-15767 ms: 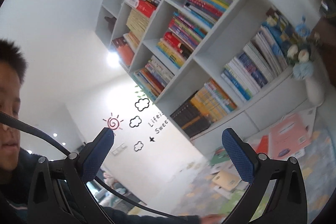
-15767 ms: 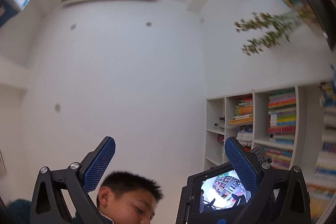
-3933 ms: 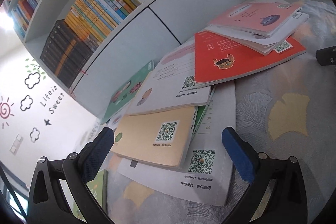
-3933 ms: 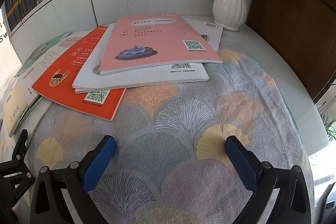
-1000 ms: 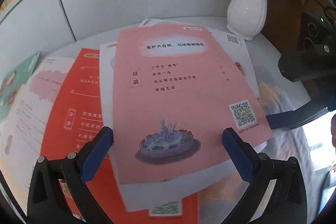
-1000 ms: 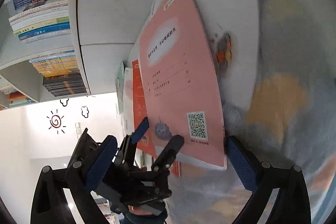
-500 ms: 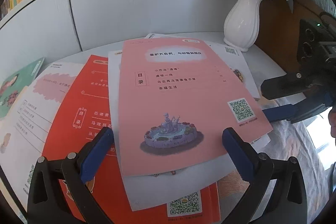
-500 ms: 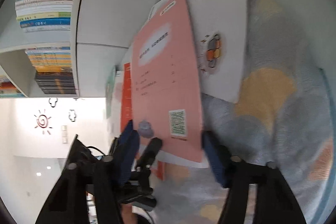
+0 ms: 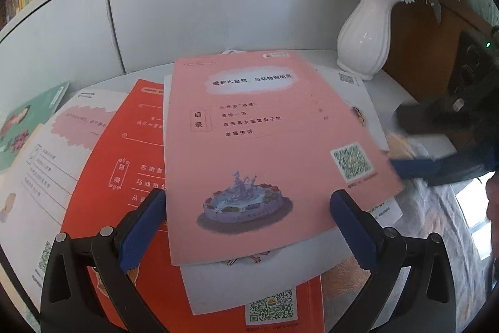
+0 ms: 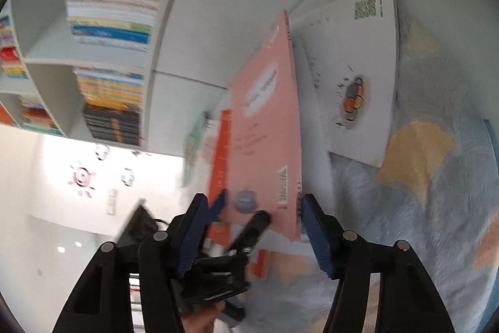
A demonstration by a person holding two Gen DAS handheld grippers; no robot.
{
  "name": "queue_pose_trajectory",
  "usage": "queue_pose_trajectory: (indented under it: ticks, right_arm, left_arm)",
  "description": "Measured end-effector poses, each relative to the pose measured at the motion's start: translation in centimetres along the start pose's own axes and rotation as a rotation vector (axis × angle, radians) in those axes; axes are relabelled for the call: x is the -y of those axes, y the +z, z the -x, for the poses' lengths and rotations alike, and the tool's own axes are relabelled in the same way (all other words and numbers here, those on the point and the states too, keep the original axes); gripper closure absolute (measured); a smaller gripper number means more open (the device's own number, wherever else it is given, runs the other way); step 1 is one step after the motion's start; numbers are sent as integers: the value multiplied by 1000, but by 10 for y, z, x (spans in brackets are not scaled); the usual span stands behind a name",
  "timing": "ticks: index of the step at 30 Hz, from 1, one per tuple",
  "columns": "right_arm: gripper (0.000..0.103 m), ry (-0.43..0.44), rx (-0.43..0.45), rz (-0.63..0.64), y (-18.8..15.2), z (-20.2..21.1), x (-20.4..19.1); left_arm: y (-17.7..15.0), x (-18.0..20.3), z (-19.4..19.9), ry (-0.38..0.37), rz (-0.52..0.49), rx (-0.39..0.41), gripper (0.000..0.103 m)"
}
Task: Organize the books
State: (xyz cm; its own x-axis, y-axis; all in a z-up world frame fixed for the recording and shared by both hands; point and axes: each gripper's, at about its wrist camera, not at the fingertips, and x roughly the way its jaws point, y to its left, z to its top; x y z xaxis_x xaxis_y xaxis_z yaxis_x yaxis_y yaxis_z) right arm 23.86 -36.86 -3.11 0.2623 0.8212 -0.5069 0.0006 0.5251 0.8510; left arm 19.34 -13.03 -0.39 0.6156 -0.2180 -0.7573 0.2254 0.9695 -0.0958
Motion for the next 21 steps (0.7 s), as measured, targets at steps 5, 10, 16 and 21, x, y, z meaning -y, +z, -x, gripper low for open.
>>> queue_pose_trajectory:
  ticks: [5,10,16,21]
  right_arm:
    - [39,45,3,-63,4,-12,11]
    - [77,122,-35,-57,3,-20,4]
    - [88,62,-102,-97,8,-60,1]
    - [96,87,-47,-137,1,-54,4]
  left_arm:
    - [1,-32,19,-119,159,-4,0]
    - [6,-82,35,-187,355,-24,1]
    - [7,-85,34,-288,432,-40,1]
    - [9,-74,34,-295,352,-91,1]
